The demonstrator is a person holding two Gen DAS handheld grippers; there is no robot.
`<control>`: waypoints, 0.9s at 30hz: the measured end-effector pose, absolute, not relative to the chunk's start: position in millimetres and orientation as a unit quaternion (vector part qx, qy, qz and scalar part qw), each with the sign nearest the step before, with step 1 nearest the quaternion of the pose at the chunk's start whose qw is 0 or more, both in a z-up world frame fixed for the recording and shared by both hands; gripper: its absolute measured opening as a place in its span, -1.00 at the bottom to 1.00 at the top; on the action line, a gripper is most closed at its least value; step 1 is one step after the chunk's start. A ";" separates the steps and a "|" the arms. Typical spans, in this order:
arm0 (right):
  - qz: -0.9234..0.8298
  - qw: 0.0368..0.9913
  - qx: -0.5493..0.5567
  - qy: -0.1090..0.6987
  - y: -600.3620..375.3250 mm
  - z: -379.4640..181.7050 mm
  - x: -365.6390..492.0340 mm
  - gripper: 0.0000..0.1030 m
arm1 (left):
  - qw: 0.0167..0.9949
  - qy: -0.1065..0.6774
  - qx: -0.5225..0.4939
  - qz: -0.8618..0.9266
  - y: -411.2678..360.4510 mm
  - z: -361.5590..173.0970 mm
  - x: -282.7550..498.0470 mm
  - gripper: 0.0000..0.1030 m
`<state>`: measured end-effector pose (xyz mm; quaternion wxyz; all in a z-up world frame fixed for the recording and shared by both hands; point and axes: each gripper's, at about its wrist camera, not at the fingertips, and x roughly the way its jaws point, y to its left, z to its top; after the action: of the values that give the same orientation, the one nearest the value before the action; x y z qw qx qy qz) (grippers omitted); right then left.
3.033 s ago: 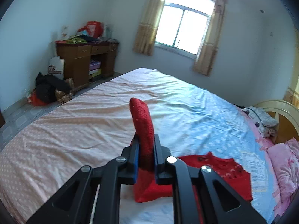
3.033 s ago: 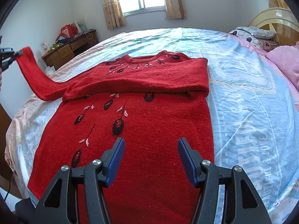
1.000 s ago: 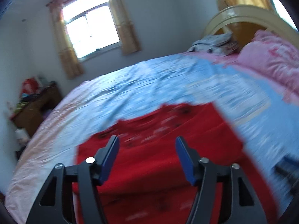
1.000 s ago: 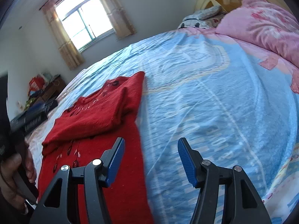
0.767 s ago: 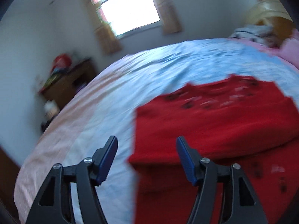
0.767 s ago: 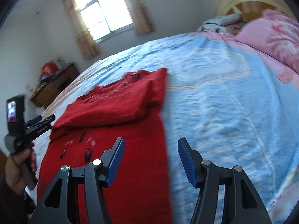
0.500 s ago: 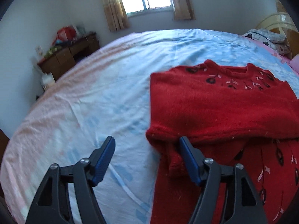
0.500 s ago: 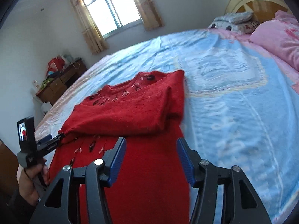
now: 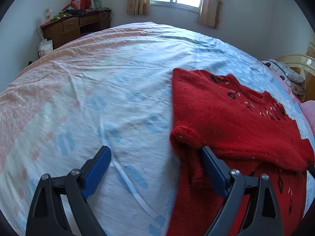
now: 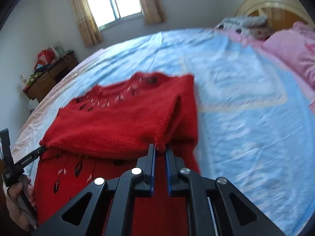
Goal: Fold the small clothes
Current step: 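Fold the gripped side edge inward over the body and open the right tool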
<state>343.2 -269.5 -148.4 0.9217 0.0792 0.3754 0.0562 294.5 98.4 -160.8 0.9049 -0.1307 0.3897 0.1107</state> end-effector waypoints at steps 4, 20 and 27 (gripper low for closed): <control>0.019 0.917 0.067 0.392 -277.0 -153.0 353.0 -0.84 | 0.906 0.385 -0.135 0.110 102.0 -159.6 291.2 0.83; 0.094 0.923 0.084 0.363 -277.3 -137.6 347.3 -0.30 | 0.920 0.352 -0.139 0.101 107.7 -136.6 298.4 0.84; 0.124 0.890 0.062 0.434 -260.9 -183.6 368.5 -0.30 | 0.905 0.397 -0.129 0.081 101.2 -158.1 307.1 0.96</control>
<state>368.5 -260.9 -183.6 0.8902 0.0618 0.4340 0.1243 307.1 101.2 -158.1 0.9052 -0.1289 0.3968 0.0811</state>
